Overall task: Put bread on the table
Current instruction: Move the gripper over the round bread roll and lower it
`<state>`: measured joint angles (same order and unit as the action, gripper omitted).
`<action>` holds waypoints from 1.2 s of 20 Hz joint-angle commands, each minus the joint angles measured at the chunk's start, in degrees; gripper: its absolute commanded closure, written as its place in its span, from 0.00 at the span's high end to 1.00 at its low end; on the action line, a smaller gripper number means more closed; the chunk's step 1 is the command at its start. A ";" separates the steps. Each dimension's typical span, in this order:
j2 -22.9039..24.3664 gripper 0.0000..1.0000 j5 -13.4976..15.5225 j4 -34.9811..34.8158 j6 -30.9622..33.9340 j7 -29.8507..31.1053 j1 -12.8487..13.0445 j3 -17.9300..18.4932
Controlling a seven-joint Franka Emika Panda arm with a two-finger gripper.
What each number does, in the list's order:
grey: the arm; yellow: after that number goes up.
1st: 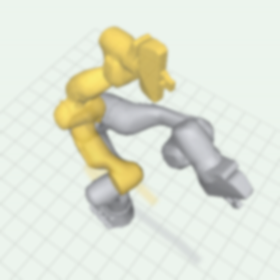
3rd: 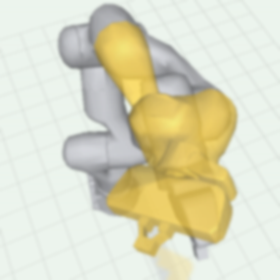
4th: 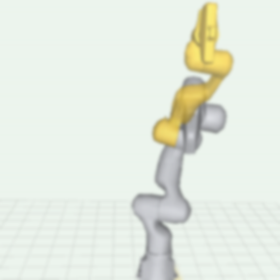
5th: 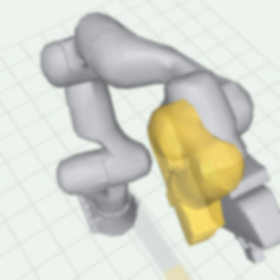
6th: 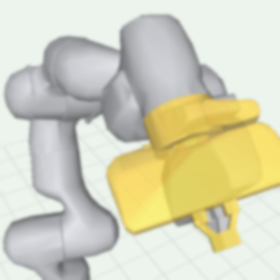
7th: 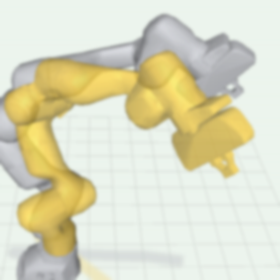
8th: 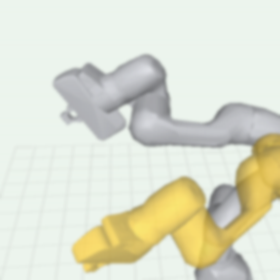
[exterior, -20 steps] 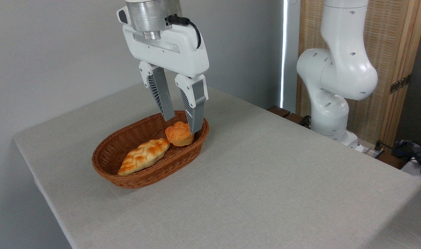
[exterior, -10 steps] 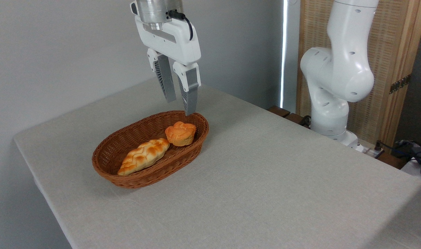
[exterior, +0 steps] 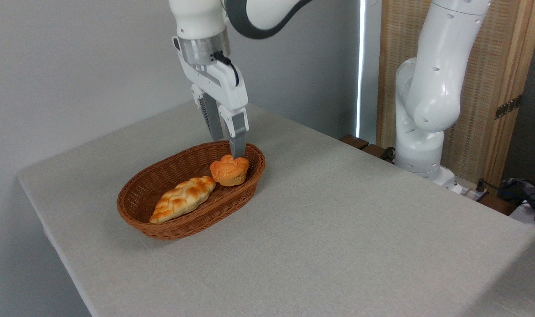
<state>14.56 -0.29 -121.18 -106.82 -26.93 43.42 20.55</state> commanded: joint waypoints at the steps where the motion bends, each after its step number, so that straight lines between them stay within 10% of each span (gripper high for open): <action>1: -0.13 1.00 0.38 -2.92 -3.66 -0.05 1.84 1.07; 24: -3.92 1.00 2.84 -7.92 -13.76 -0.31 4.13 1.07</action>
<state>10.93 2.64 -127.21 -116.77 -26.93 46.69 20.65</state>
